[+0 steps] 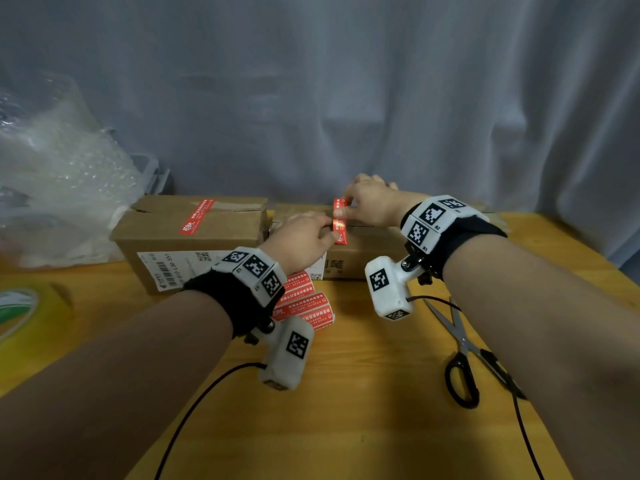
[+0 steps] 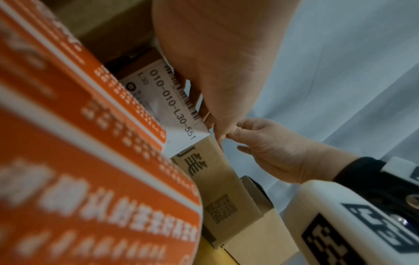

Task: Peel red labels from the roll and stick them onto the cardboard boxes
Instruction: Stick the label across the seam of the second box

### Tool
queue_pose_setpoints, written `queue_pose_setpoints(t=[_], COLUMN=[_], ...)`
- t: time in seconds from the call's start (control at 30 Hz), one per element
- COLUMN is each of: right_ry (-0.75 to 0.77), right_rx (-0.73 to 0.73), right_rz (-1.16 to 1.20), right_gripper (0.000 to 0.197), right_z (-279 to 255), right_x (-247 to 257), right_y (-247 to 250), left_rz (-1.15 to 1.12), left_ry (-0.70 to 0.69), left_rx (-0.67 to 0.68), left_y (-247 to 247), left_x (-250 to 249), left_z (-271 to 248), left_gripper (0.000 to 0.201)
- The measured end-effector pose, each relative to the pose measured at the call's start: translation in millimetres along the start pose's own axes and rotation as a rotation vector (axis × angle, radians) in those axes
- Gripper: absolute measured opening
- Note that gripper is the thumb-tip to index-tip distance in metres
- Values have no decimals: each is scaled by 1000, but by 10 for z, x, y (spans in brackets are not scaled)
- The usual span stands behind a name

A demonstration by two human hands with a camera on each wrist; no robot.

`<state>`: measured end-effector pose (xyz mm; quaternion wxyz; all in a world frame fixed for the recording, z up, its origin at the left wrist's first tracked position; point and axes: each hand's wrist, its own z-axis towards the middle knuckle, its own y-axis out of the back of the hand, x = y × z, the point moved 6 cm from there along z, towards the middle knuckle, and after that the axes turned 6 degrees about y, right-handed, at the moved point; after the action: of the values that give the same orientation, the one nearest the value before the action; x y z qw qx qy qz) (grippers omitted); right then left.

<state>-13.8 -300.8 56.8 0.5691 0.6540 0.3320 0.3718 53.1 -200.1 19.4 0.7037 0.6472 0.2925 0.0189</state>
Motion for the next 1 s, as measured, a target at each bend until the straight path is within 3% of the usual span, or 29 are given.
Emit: queue_pose_setpoints(t=[0.37,0.63,0.8,1.0], right_ry=[-48,-52,-73,-114], right_rx=[-17,-70,-115,-187], right_rz=[42,99,129,148], right_gripper=[44,41,45,45], right_z=[28,1,-30,-16], right_x=[-38,-24,-28,-31], right_y=[-117,-166,-195,-221], left_rz=[6,242,243,253], left_ry=[42,-22,-29,-23], left_rx=[-47,63,152,164], left_y=[-2,-41,-128,-151], left_x=[3,-3,4,19], left_z=[-3,-54,-82,-86], left_gripper=[52,55,56,55])
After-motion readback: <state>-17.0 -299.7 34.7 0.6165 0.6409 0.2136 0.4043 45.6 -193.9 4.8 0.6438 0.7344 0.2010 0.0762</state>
